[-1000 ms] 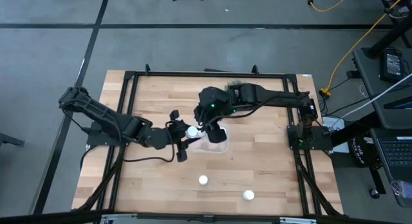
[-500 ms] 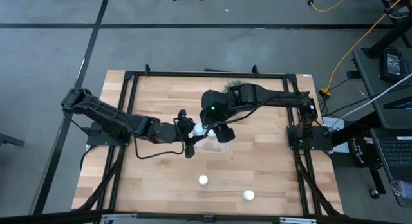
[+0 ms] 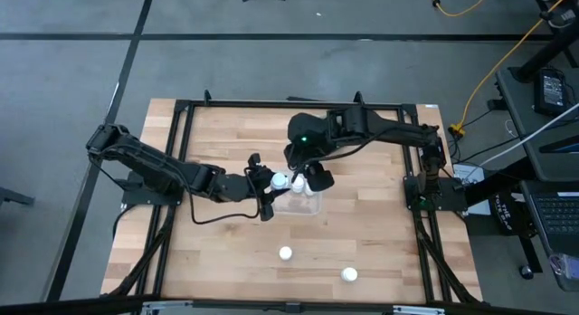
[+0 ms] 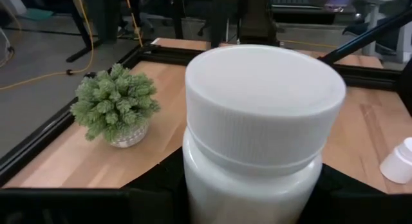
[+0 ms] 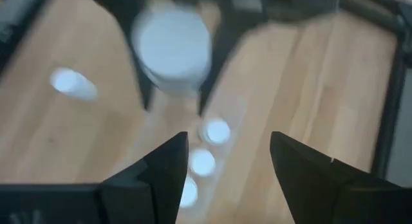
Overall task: Pick and place pill bottles into a basket
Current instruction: Adjust the white pill bottle in the bin
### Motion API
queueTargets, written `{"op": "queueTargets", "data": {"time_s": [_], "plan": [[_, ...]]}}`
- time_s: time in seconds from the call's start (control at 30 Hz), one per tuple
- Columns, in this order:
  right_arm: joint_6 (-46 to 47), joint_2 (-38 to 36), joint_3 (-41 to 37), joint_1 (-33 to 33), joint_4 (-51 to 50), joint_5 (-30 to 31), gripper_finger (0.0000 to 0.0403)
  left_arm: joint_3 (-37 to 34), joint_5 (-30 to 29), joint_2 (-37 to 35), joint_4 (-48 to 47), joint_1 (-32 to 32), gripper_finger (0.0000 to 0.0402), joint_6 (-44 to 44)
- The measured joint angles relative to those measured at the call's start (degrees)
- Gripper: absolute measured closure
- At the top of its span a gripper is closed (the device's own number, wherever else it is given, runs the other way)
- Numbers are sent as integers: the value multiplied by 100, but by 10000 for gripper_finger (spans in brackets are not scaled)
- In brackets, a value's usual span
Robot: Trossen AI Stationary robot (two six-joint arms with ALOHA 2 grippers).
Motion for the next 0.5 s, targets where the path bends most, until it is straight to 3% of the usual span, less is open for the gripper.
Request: {"op": "queueTargets", "data": {"time_s": [0.13,0.5], "plan": [[15,-7,211,18,110,-403,183,0,71,-2,2,53,241,34],[234,-7,224,274,424,-440,182,0,515,-2,194,345,241,271]]}}
